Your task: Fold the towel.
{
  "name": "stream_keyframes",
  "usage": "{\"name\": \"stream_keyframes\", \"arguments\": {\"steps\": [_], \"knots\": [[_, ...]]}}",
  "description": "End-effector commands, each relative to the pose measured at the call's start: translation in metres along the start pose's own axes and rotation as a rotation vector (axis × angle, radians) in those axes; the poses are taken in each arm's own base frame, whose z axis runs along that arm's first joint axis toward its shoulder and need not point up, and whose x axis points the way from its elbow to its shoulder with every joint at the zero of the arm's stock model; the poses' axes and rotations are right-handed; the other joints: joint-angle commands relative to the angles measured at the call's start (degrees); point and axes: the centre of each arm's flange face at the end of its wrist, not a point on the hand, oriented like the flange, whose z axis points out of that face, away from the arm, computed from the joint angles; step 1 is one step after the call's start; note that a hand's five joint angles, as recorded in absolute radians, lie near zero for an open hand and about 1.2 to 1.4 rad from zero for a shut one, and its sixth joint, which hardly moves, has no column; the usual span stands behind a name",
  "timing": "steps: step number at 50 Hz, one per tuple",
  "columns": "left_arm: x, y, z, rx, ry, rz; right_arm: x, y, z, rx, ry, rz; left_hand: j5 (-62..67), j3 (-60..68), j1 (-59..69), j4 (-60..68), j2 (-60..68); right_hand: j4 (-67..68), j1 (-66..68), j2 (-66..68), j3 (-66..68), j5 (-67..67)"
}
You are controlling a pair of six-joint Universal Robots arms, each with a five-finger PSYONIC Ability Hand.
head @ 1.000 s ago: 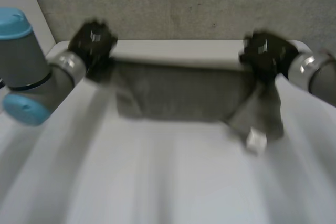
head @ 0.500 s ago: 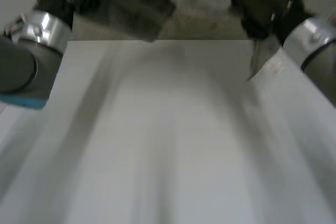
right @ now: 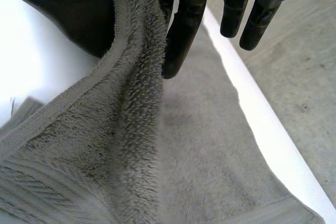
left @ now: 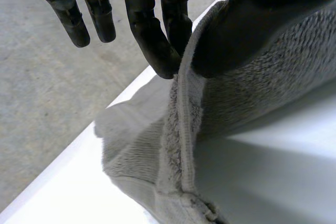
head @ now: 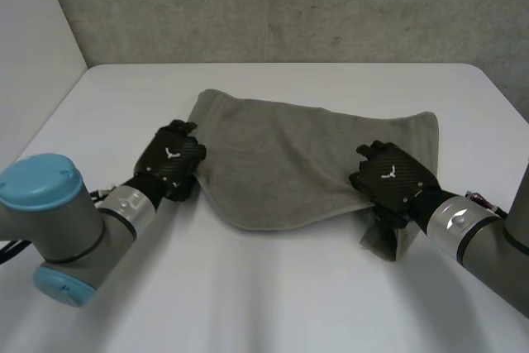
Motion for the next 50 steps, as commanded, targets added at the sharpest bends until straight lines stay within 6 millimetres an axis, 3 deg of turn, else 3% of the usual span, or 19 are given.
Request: {"name": "stream_keyframes", "arguments": {"steps": [1, 3, 4, 5, 6, 7, 9, 14, 26, 27, 28, 29, 31, 36, 38, 40, 43, 45, 50], "knots": [[0.018, 0.001, -0.008, -0.014, 0.018, -0.004, 0.011, -0.017, -0.008, 0.056, 0.03, 0.11, 2.72, -2.84, 3.19, -3.18, 2.62, -3.02, 5.82, 3.35, 0.29, 3.09], [0.018, 0.001, -0.008, -0.014, 0.009, -0.005, 0.016, -0.022, -0.011, 0.083, 0.037, 0.144, 2.72, -2.84, 3.19, -3.18, 2.62, -3.02, 5.82, 3.35, 0.29, 3.09], [0.018, 0.001, -0.008, -0.011, 0.003, -0.003, 0.016, -0.022, -0.011, 0.083, 0.037, 0.144, -13.08, -2.84, -12.6, -3.18, -13.18, -3.02, 5.82, 3.35, 0.29, 3.09], [0.018, 0.001, -0.008, -0.011, 0.003, -0.003, 0.02, -0.022, -0.012, 0.089, 0.043, 0.159, -13.24, -2.84, -12.76, -3.18, -13.34, -3.02, 5.82, 3.35, 0.29, 3.09], [0.018, 0.0, -0.007, -0.007, -0.003, 0.001, 0.024, -0.02, -0.013, 0.087, 0.048, 0.175, -30.56, -2.84, -30.08, -3.18, -30.66, -3.02, 5.82, 3.35, 0.29, 3.09], [0.018, 0.0, -0.007, -0.007, -0.003, 0.001, 0.024, -0.02, -0.013, 0.087, 0.048, 0.175, -30.73, -2.84, -30.26, -3.18, -30.83, -3.02, 5.82, 3.35, 0.29, 3.09], [0.013, 0.0, -0.005, -0.005, -0.024, 0.005, 0.027, -0.019, -0.013, 0.085, 0.054, 0.185, -52.02, -2.84, -51.54, -3.18, -52.12, -3.02, 5.82, 3.35, 0.29, 3.09], [0.009, 0.005, -0.003, -0.029, -0.06, 0.002, 0.032, -0.016, -0.013, 0.082, 0.07, 0.188, -54.95, -2.84, -54.48, -3.18, -55.06, -3.02, 5.82, 3.35, 0.29, 3.09], [-0.002, 0.007, 0.0, -0.05, -0.125, 0.005, 0.04, -0.013, -0.013, 0.074, 0.091, 0.191, -52.09, -2.84, -51.62, -3.18, -52.2, -3.02, 5.82, 3.35, 0.29, 3.09], [-0.002, 0.008, -0.001, -0.053, -0.129, 0.005, 0.04, -0.013, -0.013, 0.073, 0.093, 0.193, -47.76, -2.84, -47.29, -3.18, -47.87, -3.02, 5.82, 3.35, 0.29, 3.09], [-0.001, 0.009, -0.001, -0.057, -0.13, 0.003, 0.04, -0.013, -0.013, 0.073, 0.093, 0.193, -35.4, -2.84, -34.92, -3.18, -35.5, -3.02, 5.82, 3.35, 0.29, 3.09], [-0.001, 0.009, -0.001, -0.057, -0.13, 0.003, 0.04, -0.013, -0.013, 0.073, 0.093, 0.193, -35.27, -2.84, -34.8, -3.18, -35.38, -3.02, 5.82, 3.35, 0.29, 3.09], [-0.001, 0.008, 0.0, -0.055, -0.13, -0.005, 0.039, -0.013, -0.013, 0.072, 0.09, 0.194, -2.6, -2.84, -2.13, -3.18, -2.7, -3.02, 5.82, 3.35, 0.29, 3.09], [0.002, 0.007, -0.001, -0.056, -0.115, -0.008, 0.038, -0.011, -0.013, 0.063, 0.093, 0.196, 2.72, -2.84, 3.19, -3.18, 2.62, -3.02, 3.88, 1.41, 0.29, 1.15], [0.002, 0.007, -0.002, -0.058, -0.116, -0.014, 0.038, -0.01, -0.013, 0.059, 0.093, 0.203, 2.72, -2.84, 3.19, -3.18, 2.62, -3.02, -0.85, -3.32, 0.29, -3.58], [0.001, 0.004, -0.002, -0.053, -0.117, -0.018, 0.038, -0.009, -0.013, 0.054, 0.098, 0.245, 2.72, -2.84, 3.19, -3.18, 2.62, -3.02, -30.29, -32.76, 0.29, -33.02], [0.0, -0.002, -0.004, -0.042, -0.122, -0.043, 0.038, -0.007, -0.013, 0.047, 0.104, 0.287, 2.72, -2.84, 3.19, -3.18, 2.62, -3.02, -42.4, -44.87, 0.29, -45.13], [-0.004, -0.009, -0.005, -0.023, -0.136, -0.063, 0.039, -0.004, -0.012, 0.033, 0.125, 0.377, 2.72, -2.84, 3.19, -3.18, 2.62, -3.02, -67.0, -69.47, 0.29, -66.91], [-0.019, -0.03, -0.007, 0.043, -0.176, -0.151, 0.035, 0.008, -0.012, -0.016, 0.155, 0.483, 2.72, -2.84, 3.19, -3.18, 2.62, -3.02, -71.0, -73.47, 0.29, -66.91]]}}
